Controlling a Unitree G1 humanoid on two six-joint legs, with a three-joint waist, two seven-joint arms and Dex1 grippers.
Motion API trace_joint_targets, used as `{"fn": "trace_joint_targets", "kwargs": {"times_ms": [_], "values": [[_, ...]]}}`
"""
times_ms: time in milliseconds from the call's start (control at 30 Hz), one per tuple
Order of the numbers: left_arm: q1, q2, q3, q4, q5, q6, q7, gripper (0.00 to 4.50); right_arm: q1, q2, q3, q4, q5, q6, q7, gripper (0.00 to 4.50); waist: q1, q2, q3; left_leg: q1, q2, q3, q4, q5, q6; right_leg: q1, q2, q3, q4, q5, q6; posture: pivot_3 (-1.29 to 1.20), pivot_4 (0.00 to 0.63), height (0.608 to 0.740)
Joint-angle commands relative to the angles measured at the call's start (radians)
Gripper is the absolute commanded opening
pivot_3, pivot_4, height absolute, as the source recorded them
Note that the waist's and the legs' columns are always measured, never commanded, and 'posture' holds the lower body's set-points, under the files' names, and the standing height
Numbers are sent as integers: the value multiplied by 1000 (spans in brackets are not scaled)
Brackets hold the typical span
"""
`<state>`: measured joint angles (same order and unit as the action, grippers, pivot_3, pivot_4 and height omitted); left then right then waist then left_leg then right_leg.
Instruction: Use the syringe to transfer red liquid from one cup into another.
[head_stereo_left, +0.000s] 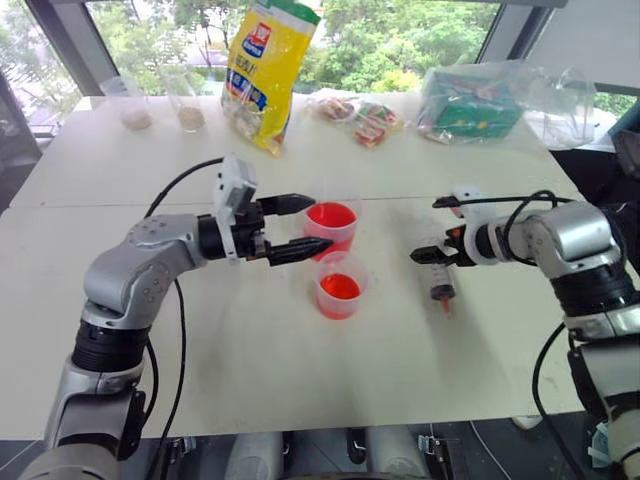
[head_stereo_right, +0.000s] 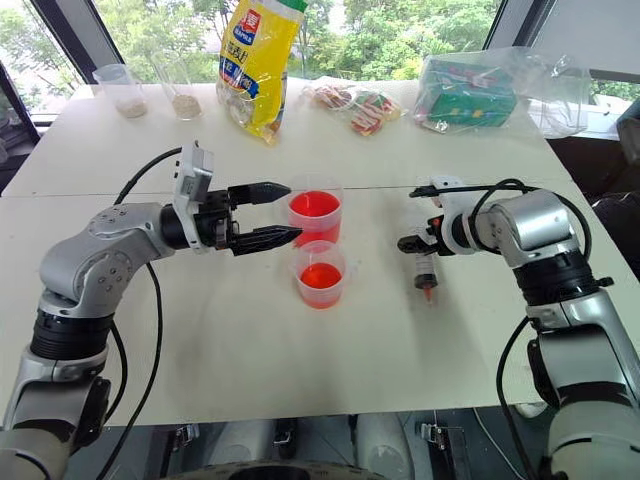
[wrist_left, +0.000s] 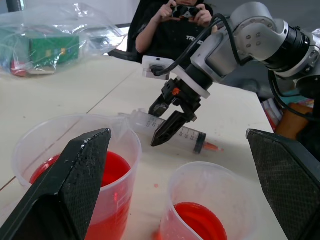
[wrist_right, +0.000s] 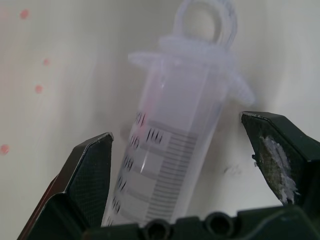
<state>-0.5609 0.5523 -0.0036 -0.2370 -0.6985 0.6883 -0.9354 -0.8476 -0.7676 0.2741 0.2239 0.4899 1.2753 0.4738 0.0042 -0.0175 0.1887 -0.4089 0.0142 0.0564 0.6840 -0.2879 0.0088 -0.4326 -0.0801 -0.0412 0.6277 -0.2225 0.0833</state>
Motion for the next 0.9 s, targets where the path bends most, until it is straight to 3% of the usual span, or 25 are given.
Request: {"fn": "trace_joint_targets", "kwargs": {"times_ms": [33, 133, 167, 233, 367, 400, 633, 767, 900], "values": [[0, -3, 19, -31, -1, -19, 12, 4500, -31, 29, 37, 56, -68, -41, 44, 4442, -4, 0, 0, 0, 0, 0, 0, 0, 0, 0, 0, 0, 0, 0, 0, 0, 150, 740], [5, -2, 18, -43, 1, -19, 19, 4500, -47, 52, 58, 83, -110, -58, 79, 4442, -19, -1, -1, 2, 0, 0, 1, 0, 0, 2, 0, 0, 1, 0, 0, 0, 150, 740], [7, -2, 18, -45, 1, -20, 22, 4500, -50, 58, 58, 90, -120, -60, 90, 4206, -21, -1, -1, 3, 0, 0, 1, 0, 0, 2, 0, 0, 1, 0, -1, 0, 150, 740], [11, 1, 26, -52, 0, -19, 31, 4500, -55, 70, 58, 96, -137, -59, 106, 3612, -22, -1, -1, 3, 0, 0, 1, 0, 0, 2, 0, 0, 1, 1, -1, 0, 150, 740], [23, 9, 37, -58, 6, -28, 42, 4500, -55, 91, 52, 94, -164, -48, 135, 1583, -23, -1, -1, 3, 1, -1, 0, 0, -1, 2, 1, 0, 2, 1, -1, 0, 150, 740], [21, 8, 38, -56, 6, -28, 43, 4500, -53, 93, 47, 90, -168, -43, 139, 1383, -23, -1, -1, 3, 2, -1, 0, 0, -1, 2, 2, 0, 2, 1, -1, 0, 150, 740], [-2, 19, 32, -13, 19, -42, 6, 4500, -6, 57, -53, -43, -166, 31, 125, 1379, -17, -1, -1, 2, 2, -1, 0, 0, -1, 1, 2, 0, 2, 1, -1, 0, 150, 740], [-51, 22, 30, 34, 27, -49, -16, 4500, 53, 28, -215, -225, -116, 18, 133, 1379, -11, 0, 0, 0, 1, -1, 0, 0, -1, 0, 1, -1, 1, 1, -1, 0, 150, 740], [-106, 37, 39, 100, 41, -65, -49, 4500, 90, 99, -434, -452, -15, -106, 129, 1379, -15, 0, 0, -1, 0, 0, 0, 0, 0, -1, 0, -1, 1, 1, -1, 0, 150, 740]]}}
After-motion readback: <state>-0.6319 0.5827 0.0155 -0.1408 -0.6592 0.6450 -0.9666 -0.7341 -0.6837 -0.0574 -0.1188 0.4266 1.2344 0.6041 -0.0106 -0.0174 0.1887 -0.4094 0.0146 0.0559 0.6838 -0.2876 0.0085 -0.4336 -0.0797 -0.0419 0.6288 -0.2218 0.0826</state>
